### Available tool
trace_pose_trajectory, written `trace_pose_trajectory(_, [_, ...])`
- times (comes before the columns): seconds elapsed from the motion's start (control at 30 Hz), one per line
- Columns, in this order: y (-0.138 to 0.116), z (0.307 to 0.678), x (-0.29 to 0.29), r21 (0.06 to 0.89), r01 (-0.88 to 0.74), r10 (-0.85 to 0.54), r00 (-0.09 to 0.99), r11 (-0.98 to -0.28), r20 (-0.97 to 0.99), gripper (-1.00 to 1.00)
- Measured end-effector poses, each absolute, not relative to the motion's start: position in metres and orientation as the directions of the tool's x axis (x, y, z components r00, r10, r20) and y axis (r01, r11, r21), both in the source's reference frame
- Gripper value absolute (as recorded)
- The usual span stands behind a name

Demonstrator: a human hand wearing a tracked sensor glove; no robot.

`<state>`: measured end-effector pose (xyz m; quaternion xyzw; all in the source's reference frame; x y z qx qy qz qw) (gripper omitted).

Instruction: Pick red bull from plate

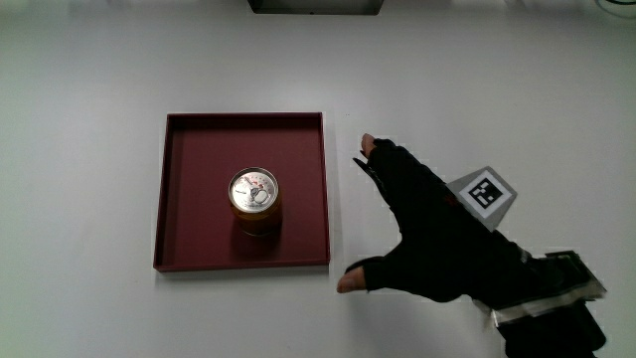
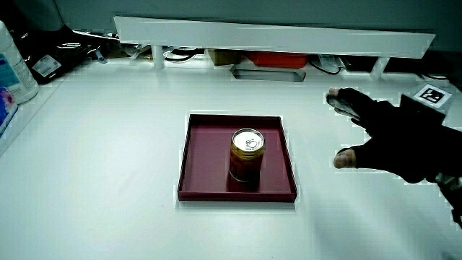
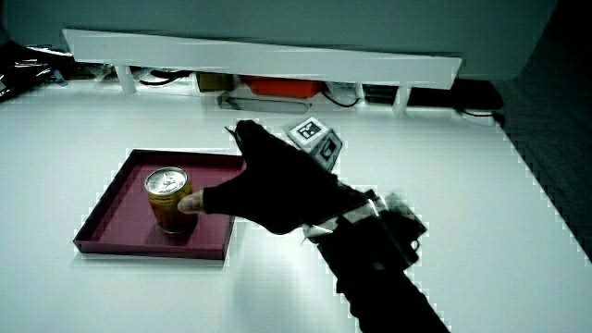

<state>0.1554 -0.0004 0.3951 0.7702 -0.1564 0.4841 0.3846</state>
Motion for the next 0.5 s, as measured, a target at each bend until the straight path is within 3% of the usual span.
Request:
trace_pose_trajectory(0.1, [-0.002,0.403,0.147,0.447,-0.611,0.153,0.472,-0.653,0.868,0.0])
trace_pose_trajectory(0.17, [-0.003,0.404,0.139,0.505,-0.594,0.219,0.488,-0.626,0.845,0.0])
trace_pose_trajectory(0.5, [-0.016,0.444,0.112,0.426,-0.642,0.178,0.415,-0.637,0.892,0.0])
